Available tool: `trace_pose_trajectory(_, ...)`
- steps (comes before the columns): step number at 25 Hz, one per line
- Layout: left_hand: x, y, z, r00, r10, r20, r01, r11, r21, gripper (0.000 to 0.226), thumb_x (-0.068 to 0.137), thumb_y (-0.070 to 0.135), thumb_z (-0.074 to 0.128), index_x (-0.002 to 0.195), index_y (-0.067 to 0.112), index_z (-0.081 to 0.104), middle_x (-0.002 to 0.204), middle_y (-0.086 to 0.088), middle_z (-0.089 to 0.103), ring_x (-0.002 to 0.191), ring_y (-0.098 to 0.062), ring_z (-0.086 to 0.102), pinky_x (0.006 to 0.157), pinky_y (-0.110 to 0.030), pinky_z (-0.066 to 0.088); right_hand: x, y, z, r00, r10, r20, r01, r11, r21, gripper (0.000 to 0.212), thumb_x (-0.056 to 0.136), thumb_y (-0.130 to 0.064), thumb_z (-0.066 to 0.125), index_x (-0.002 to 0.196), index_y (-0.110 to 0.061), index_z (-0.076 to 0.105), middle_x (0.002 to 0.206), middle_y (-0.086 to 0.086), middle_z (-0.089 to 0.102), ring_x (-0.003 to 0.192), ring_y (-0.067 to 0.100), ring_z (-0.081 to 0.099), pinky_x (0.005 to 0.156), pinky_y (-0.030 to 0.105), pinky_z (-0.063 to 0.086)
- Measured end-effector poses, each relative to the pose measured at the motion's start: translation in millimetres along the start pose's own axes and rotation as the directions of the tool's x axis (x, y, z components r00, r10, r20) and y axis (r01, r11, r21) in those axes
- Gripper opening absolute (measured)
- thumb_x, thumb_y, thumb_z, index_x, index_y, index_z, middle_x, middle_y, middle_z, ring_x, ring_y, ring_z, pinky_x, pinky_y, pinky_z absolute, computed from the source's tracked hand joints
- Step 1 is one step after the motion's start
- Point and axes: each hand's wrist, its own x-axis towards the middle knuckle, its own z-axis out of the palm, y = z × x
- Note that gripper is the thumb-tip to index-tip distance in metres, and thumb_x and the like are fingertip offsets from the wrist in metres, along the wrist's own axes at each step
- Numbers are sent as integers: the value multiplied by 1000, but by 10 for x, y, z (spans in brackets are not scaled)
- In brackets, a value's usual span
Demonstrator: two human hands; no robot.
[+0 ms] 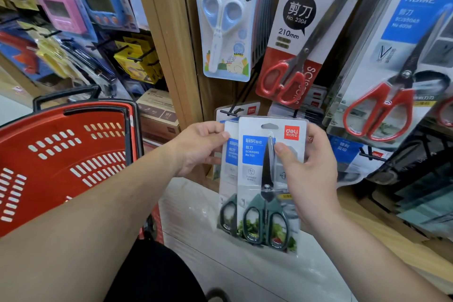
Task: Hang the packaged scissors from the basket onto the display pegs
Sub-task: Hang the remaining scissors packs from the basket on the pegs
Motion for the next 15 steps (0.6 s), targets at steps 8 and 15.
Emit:
trace_pose_trajectory(8, 137, -100, -62, 960, 57, -275, -29, 994, 102, 18, 110, 28, 53, 110, 23, 70, 104, 5, 80, 103, -12, 74, 77, -31, 61, -10, -9, -36, 997, 4, 72, -3, 1000, -15, 73, 97, 4, 68, 149, -42, 47, 124, -22, 69, 109, -14, 65, 83, 4, 51)
trace_pose_trajectory(15, 322, -100, -53, 877, 51, -477, -86, 995, -51, 17, 108, 31, 56, 114, 24, 71, 110, 6, 78, 101, -9, 71, 58, -19, 56, -116, 50, 58, 982, 99, 161, -103, 995, 17, 73, 97, 2, 69, 139, -54, 48, 128, -5, 74, 112, 3, 72, 88, 23, 61)
